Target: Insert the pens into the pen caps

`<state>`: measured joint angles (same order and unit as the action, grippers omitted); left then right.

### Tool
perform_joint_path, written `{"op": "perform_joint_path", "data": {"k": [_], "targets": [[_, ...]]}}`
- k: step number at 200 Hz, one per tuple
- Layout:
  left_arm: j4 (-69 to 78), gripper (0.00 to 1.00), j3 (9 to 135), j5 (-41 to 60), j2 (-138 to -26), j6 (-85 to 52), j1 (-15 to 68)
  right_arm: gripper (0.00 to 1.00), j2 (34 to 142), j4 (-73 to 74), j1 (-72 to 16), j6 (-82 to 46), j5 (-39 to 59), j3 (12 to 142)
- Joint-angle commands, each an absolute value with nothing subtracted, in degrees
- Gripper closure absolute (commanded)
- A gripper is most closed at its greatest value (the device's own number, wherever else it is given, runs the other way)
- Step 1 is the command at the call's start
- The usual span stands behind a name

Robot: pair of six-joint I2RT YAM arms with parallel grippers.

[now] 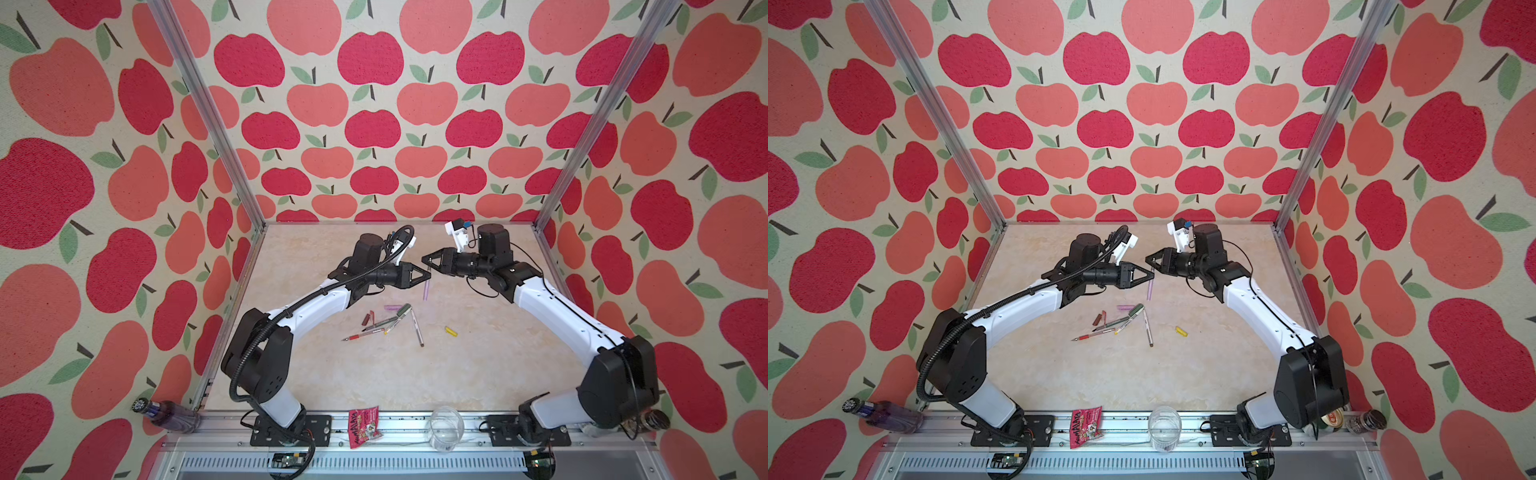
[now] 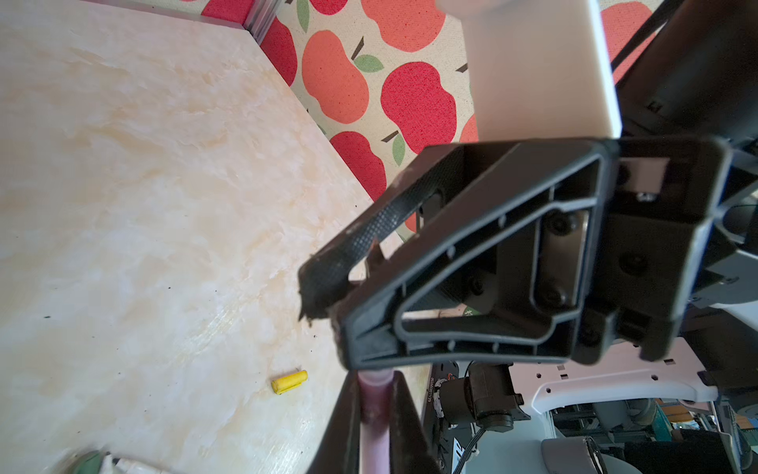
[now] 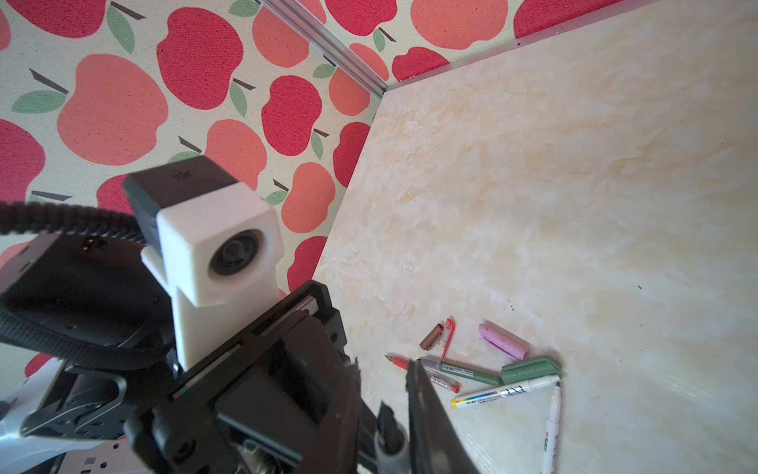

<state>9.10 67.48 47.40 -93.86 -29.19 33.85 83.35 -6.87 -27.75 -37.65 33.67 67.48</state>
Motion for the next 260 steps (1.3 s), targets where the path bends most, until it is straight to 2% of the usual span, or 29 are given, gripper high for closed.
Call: {"op": "perform_joint_path", "data": {"k": [1, 35, 111, 122, 139, 165, 188, 223, 245, 260], "targets": [[11.75, 1.0, 68.96, 47.21, -94.59, -30.05, 34.3, 0.78, 83.76, -5.34, -28.74, -37.97, 34.8, 66.46], [12.29, 1.0, 68.66, 46.5, -94.47, -30.15, 34.31, 0.79, 83.94, -5.6, -28.87, -37.8, 34.76, 66.27], [12.37, 0.99, 68.03, 46.05, -94.05, -30.59, 34.41, 0.93, 83.28, -7.27, -28.87, -36.53, 33.69, 67.47], [11.51, 0.89, 68.27, 46.33, -93.99, -30.48, 34.36, 0.93, 83.15, -7.75, -28.85, -36.05, 33.36, 67.91], [10.16, 0.59, 68.29, 47.6, -93.68, -29.98, 34.35, 0.93, 82.8, -8.88, -28.85, -34.67, 32.6, 68.62], [8.52, 0.47, 67.18, 47.88, -92.61, -28.89, 34.37, 0.93, 82.31, -9.77, -28.83, -33.18, 31.66, 68.88], [7.18, 0.48, 66.62, 48.12, -92.14, -28.31, 34.43, 0.93, 81.96, -8.08, -28.83, -33.79, 32.4, 68.3], [6.51, 0.6, 66.57, 49.3, -92.74, -28.83, 34.39, 0.93, 81.39, -6.88, -29.26, -33.92, 32.83, 67.52], [6.5, 0.6, 66.96, 49.82, -93.14, -29.13, 34.48, 0.93, 81.06, -6.18, -29.64, -33.88, 32.94, 67.05], [6.45, 0.64, 67.23, 50.0, -93.4, -29.22, 34.5, 0.93, 80.88, -5.89, -29.83, -33.87, 32.96, 66.81]]}}
